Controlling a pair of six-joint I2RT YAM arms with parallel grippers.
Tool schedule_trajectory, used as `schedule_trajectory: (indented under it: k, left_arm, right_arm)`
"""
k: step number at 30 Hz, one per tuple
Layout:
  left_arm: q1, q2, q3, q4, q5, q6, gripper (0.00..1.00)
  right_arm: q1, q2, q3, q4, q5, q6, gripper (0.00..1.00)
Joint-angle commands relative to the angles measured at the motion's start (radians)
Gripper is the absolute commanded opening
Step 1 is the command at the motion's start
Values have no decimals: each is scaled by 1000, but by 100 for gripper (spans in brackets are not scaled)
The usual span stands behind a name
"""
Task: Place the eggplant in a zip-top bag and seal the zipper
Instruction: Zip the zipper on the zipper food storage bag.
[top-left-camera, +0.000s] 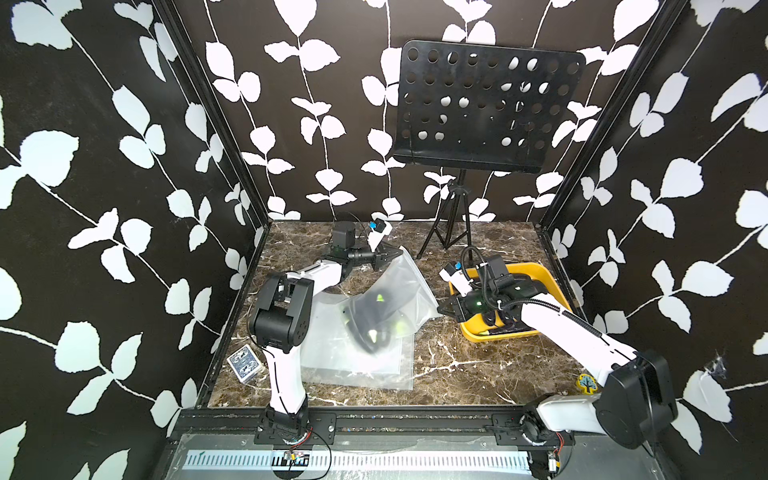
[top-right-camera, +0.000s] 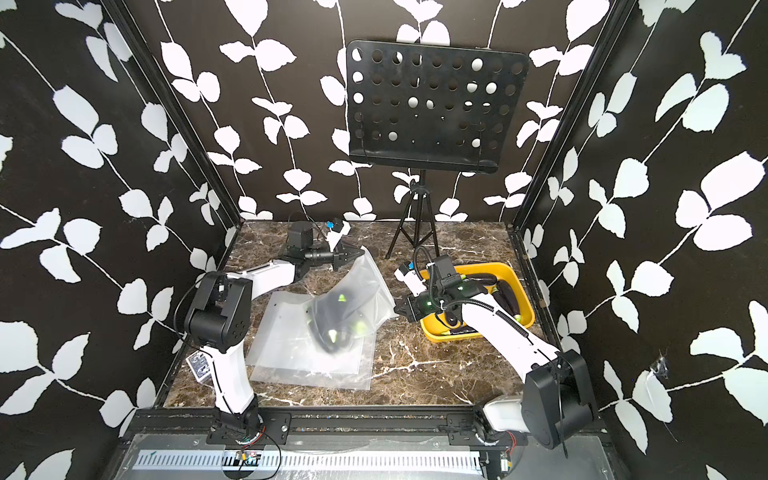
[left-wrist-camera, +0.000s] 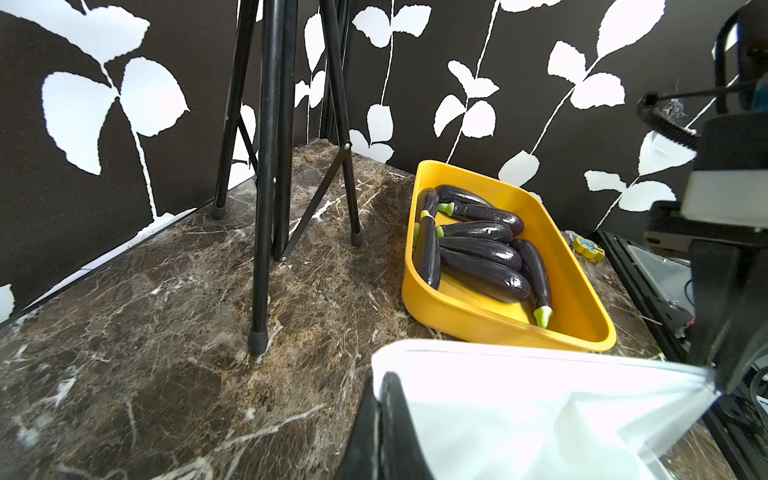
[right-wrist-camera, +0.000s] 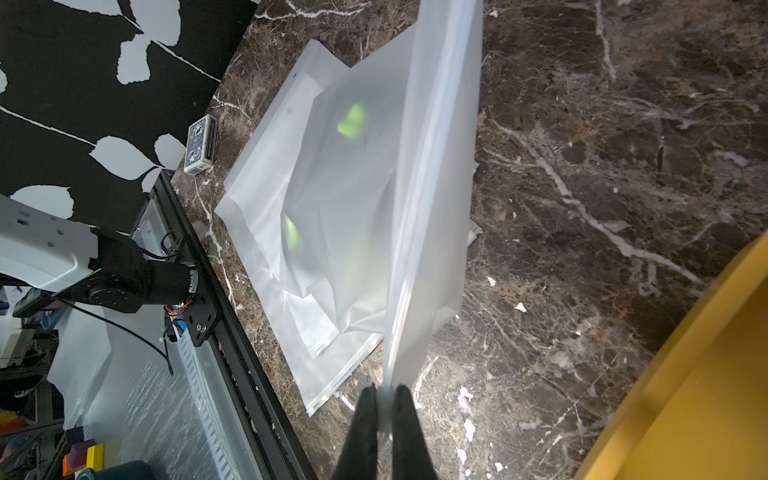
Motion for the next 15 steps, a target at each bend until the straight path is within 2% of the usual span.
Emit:
schedule_trajectory:
  k: [1, 8, 15]
  left_arm:
    - [47, -21, 39, 55, -87, -18, 0]
    - [47, -35, 23, 36, -117, 10, 0]
    - [46, -24, 37, 52, -83, -26, 0]
  right_arm:
    - [15, -14, -15, -110, -30, 9, 4]
    - [14, 9, 10, -125, -44, -18, 5]
    - [15, 9, 15, -76, -43, 13, 8]
